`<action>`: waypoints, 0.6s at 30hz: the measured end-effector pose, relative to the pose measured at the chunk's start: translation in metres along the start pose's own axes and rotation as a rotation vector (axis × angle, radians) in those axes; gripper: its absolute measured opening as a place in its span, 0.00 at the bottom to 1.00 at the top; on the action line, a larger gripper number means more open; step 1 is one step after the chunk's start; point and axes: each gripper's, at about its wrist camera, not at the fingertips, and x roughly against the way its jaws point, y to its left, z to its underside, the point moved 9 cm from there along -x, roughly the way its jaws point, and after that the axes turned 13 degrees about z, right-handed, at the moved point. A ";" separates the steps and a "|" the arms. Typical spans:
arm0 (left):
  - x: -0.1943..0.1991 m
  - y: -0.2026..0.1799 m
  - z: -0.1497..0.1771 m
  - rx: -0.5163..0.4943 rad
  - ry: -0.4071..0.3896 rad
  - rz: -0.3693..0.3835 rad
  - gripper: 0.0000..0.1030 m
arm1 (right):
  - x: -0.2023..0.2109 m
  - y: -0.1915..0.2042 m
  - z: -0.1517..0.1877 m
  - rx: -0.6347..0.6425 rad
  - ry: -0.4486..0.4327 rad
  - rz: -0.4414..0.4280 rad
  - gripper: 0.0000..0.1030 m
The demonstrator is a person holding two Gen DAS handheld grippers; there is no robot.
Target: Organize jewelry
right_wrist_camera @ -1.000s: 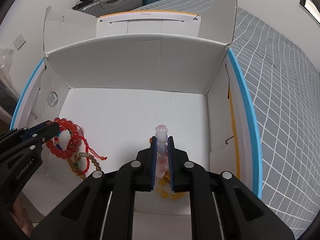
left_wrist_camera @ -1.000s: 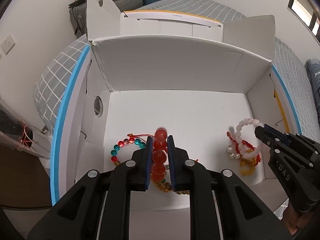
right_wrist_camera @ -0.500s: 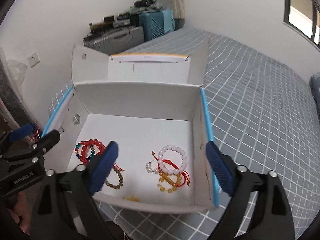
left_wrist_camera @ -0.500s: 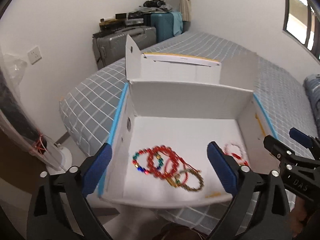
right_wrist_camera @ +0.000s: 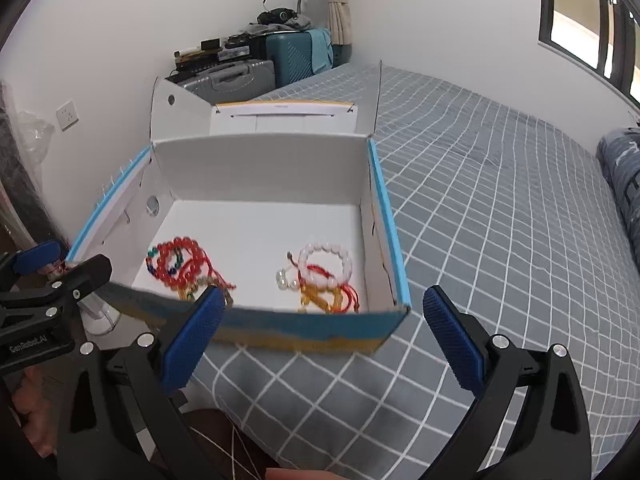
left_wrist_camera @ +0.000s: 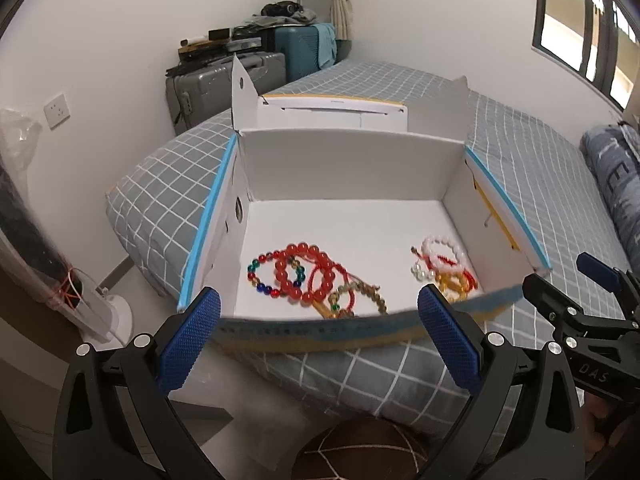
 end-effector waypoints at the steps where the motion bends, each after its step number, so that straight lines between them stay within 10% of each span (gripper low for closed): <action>1: 0.000 0.000 0.003 0.002 0.001 0.005 0.94 | 0.001 0.000 0.003 -0.001 -0.001 0.003 0.93; 18: -0.003 0.001 0.024 0.022 0.005 0.018 0.94 | 0.002 -0.004 0.016 -0.025 0.008 0.019 0.93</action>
